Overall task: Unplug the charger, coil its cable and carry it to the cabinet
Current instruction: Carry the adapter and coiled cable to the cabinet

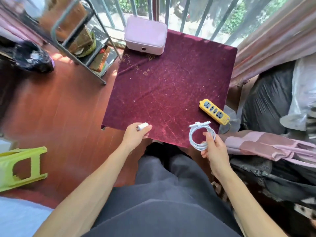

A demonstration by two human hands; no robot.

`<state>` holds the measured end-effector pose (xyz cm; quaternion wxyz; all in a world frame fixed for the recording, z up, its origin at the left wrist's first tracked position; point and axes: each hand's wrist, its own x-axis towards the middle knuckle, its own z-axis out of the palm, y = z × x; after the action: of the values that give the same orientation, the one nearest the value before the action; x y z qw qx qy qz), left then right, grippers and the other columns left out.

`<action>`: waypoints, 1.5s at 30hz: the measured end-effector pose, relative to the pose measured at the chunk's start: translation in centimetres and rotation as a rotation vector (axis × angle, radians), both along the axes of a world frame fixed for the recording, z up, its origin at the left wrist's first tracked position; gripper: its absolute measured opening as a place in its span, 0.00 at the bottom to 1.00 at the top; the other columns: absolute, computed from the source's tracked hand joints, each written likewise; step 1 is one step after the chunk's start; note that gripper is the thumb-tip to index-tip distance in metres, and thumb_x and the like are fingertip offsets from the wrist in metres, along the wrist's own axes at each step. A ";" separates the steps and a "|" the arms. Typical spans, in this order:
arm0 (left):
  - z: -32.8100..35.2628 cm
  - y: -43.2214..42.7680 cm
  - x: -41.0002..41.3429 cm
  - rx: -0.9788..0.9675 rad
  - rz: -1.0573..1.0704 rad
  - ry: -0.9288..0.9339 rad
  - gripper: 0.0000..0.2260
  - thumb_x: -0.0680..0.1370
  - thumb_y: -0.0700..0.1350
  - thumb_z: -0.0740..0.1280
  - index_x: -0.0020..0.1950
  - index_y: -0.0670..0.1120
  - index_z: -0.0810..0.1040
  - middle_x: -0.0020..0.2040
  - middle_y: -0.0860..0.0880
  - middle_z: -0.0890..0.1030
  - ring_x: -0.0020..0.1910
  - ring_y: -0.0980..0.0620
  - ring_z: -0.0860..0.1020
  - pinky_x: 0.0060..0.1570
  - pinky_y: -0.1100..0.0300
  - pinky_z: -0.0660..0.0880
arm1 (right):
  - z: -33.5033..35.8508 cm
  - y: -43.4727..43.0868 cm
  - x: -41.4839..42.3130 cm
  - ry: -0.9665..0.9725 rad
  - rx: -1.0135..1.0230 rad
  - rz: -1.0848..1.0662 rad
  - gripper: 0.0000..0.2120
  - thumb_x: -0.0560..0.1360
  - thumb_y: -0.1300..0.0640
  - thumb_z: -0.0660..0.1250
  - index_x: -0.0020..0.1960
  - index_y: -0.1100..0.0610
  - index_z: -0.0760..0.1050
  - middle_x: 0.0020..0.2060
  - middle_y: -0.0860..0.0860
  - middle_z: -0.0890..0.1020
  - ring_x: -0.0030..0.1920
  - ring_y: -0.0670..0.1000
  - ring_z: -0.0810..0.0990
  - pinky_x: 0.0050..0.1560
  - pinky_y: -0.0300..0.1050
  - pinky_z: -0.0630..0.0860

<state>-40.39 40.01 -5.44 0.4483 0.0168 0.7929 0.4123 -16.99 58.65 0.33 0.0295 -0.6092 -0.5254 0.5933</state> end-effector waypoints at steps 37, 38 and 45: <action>8.2 -31.8 1.4 0.192 1.318 -0.095 0.20 0.67 0.55 0.77 0.52 0.43 0.85 0.46 0.43 0.88 0.37 0.52 0.83 0.43 0.55 0.80 | 3.1 -20.4 -28.7 0.163 -0.079 0.857 0.10 0.87 0.50 0.64 0.58 0.50 0.83 0.31 0.48 0.82 0.26 0.44 0.76 0.27 0.38 0.74; 8.3 -32.9 -0.3 0.196 1.309 -0.085 0.22 0.65 0.56 0.77 0.52 0.43 0.85 0.45 0.43 0.88 0.36 0.52 0.83 0.42 0.56 0.80 | 3.1 -21.2 -30.1 0.167 -0.079 0.858 0.11 0.86 0.50 0.64 0.58 0.51 0.83 0.31 0.47 0.81 0.26 0.44 0.75 0.27 0.38 0.74; 9.3 -37.7 -11.2 0.222 1.270 -0.032 0.23 0.65 0.59 0.76 0.51 0.44 0.85 0.44 0.44 0.88 0.35 0.52 0.82 0.38 0.58 0.80 | 3.1 -26.1 -39.1 0.172 -0.097 0.854 0.12 0.87 0.50 0.63 0.56 0.53 0.85 0.32 0.45 0.83 0.29 0.42 0.75 0.29 0.38 0.74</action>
<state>-51.64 2.27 3.87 0.1246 -0.4156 0.5943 0.6772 -56.06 32.56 3.39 -0.2034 -0.2866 -0.6972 0.6248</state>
